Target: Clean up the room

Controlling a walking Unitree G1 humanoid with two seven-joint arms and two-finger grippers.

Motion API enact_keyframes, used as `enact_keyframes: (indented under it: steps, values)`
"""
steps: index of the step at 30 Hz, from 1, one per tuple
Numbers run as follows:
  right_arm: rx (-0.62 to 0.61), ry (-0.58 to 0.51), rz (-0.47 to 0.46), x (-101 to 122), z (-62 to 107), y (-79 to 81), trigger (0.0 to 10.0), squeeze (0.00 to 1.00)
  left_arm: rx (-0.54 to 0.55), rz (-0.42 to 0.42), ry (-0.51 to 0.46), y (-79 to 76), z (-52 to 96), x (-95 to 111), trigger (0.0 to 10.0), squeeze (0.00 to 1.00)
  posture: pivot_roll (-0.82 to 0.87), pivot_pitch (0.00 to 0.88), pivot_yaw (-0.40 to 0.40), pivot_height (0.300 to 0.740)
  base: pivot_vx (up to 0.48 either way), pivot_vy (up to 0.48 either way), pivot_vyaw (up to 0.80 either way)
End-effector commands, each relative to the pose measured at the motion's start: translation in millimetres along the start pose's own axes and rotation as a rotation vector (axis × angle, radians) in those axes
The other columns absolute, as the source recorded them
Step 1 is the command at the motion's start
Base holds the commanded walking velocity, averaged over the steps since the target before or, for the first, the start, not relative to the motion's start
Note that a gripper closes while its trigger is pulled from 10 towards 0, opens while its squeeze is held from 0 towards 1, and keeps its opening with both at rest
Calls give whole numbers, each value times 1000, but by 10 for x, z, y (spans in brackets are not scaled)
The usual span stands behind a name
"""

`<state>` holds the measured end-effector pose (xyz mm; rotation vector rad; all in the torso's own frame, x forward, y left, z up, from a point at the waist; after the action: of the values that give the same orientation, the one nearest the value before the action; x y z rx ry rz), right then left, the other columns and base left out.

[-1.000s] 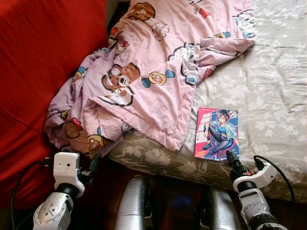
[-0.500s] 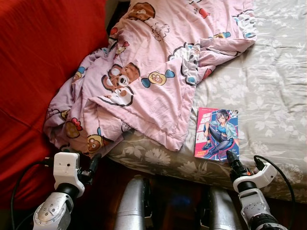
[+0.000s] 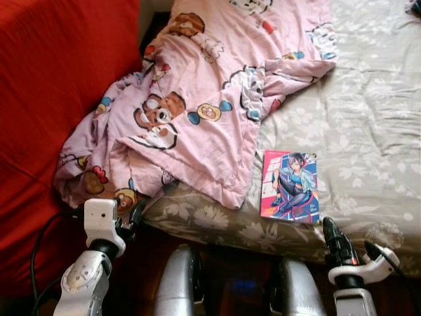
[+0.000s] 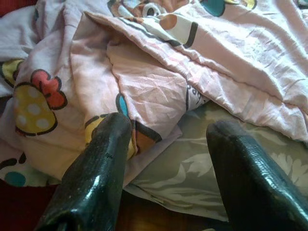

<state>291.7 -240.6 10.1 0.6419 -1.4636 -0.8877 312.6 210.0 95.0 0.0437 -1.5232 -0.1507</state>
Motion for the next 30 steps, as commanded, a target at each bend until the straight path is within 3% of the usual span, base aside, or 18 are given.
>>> enact_keyframes:
  steps: [1,8,13,16,22,30]
  values:
    - [-1,-19,5,71,-42,14,10000,0,17,-1,32,54,52,-103,10000,0,111,241,113,621,0,0,0]
    - [-1,-48,52,310,-428,162,10000,0,18,-6,32,64,80,-105,10000,0,124,262,122,621,0,0,0]
    - [-16,-28,64,313,-604,215,10000,0,20,-9,38,74,108,-116,10000,0,131,267,123,621,0,0,0]
    - [-68,34,-3,166,-727,211,10000,0,16,-14,44,76,150,-116,10000,0,150,285,136,621,0,0,0]
    - [-119,81,-26,-10,-721,156,10000,0,18,-27,54,109,205,-118,10000,0,176,299,142,621,0,0,0]
    - [-134,83,-34,-7,-664,55,10000,0,25,-33,65,139,269,-130,10000,0,180,312,144,621,0,0,0]
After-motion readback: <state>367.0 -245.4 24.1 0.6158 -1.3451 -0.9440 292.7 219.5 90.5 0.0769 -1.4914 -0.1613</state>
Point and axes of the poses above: a point about 5 cm out from each wrist's last joint towards the gripper, its own z axis pointing back from the gripper into the wrist, its own x axis along the axis of the wrist's last joint, y = z × x, the point moved 6 cm from there along -z, pointing out of the wrist towards the gripper, and after that the axes turned 6 degrees about -z, right-handed, at the moved point
